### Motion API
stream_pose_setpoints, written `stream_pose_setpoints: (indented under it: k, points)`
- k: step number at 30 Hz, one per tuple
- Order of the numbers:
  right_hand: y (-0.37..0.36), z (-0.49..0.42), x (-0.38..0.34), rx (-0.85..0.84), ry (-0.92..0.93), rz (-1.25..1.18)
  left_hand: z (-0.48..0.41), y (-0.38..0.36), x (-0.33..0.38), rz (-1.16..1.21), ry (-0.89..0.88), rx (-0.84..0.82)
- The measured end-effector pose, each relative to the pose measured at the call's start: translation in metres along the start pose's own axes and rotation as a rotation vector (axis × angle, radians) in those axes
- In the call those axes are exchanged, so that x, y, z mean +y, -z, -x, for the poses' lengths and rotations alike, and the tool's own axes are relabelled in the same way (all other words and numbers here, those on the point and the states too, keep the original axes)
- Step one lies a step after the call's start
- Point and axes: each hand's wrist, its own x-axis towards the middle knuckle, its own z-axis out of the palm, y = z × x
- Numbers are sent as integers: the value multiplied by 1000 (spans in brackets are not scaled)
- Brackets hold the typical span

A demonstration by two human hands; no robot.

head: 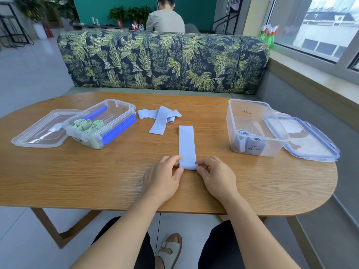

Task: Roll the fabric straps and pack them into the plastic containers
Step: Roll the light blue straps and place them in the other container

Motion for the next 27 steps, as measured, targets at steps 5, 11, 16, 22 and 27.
stream_pose_setpoints:
  k: [5, 11, 16, 22, 27]
  points:
    - [-1, -3, -2, -4, 5, 52, -1, 1, 2, -14, 17, 12]
    - [0, 1, -6, -3, 19, 65, -4, -2, 5, -48, 43, 31]
    - [4, 10, -10, -21, 26, 86, 3, 2, 9, -58, 34, 25]
    - [13, 40, -8, -57, 66, 90, 37, 8, 7, -45, -20, -15]
    - [15, 67, -6, -47, 91, 89, 67, 10, 8, -45, -43, -21]
